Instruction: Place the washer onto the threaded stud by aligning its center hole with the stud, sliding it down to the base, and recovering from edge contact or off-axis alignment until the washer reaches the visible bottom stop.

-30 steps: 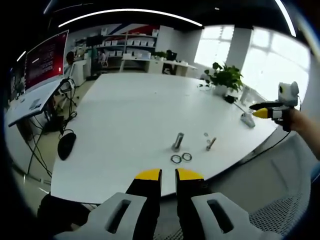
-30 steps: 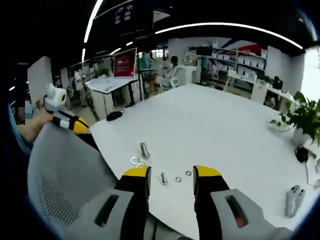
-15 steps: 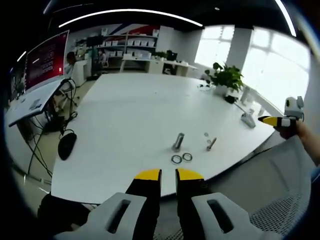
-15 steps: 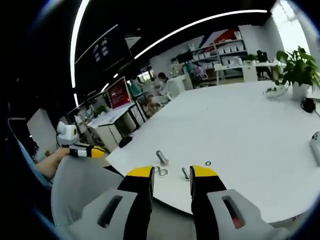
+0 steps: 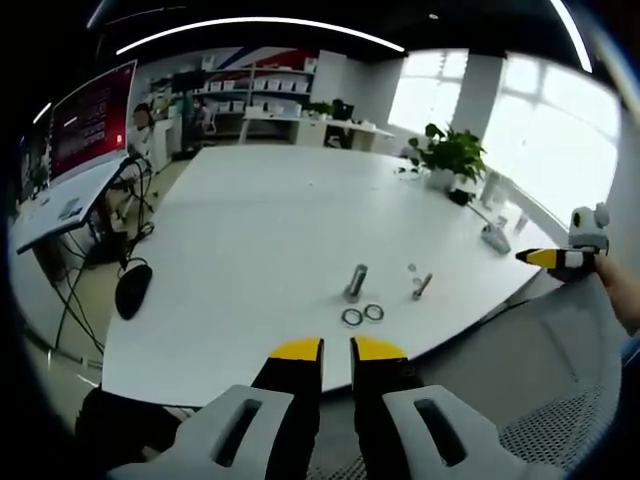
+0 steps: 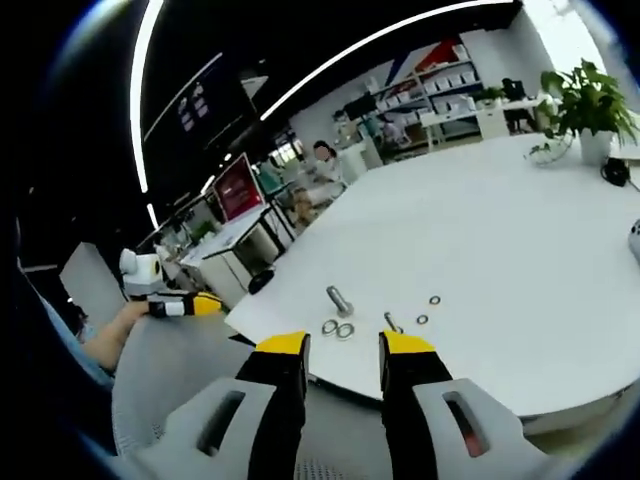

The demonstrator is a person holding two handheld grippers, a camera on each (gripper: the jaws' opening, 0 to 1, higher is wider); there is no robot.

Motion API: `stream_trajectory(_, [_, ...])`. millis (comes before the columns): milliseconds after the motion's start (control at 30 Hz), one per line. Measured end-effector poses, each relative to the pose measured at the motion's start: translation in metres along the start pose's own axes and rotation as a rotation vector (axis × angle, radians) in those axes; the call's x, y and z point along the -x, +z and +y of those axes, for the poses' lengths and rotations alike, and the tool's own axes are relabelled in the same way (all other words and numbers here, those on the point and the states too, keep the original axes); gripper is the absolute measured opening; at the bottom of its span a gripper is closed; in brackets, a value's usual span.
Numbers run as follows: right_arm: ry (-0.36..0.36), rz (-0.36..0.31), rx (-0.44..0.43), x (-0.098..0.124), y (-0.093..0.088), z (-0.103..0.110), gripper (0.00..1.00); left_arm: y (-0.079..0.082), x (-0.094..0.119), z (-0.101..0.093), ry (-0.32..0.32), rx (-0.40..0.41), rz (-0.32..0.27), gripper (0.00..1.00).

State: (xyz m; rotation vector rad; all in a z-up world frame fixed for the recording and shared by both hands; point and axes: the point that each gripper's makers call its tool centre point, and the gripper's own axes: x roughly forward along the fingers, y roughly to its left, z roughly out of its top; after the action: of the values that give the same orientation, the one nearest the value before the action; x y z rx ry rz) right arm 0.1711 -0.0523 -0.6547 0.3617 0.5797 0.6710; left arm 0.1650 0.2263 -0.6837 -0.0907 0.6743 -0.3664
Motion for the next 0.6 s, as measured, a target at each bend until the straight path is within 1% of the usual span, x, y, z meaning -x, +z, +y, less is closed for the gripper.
stream_trajectory(33, [0.007,-0.007,-0.009,0.000,0.002,0.001,0.30,0.000,0.000,0.000,0.001,-0.001,0.000,0.08])
stream_trajectory(67, [-0.001,0.004,0.007,-0.001,0.002,0.001,0.30,0.000,0.000,0.000,0.000,-0.001,-0.001,0.08])
stream_trajectory(133, [-0.029,0.053,0.064,-0.001,-0.005,-0.004,0.30,0.000,0.000,0.001,0.001,0.000,-0.002,0.08])
stream_trajectory(333, [-0.047,0.067,0.058,-0.004,-0.012,-0.006,0.27,0.000,0.000,0.000,-0.001,-0.005,-0.001,0.08])
stream_trajectory(400, [-0.055,0.090,0.082,-0.005,-0.016,-0.007,0.27,0.000,0.000,0.000,-0.001,-0.006,0.001,0.08])
stream_trajectory(467, [-0.051,0.102,0.086,-0.005,-0.018,-0.006,0.27,-0.001,-0.001,0.000,-0.004,-0.008,0.007,0.08])
stream_trajectory(600, [-0.066,0.130,0.083,-0.006,-0.022,-0.010,0.27,-0.001,-0.001,-0.001,-0.003,-0.007,0.004,0.08])
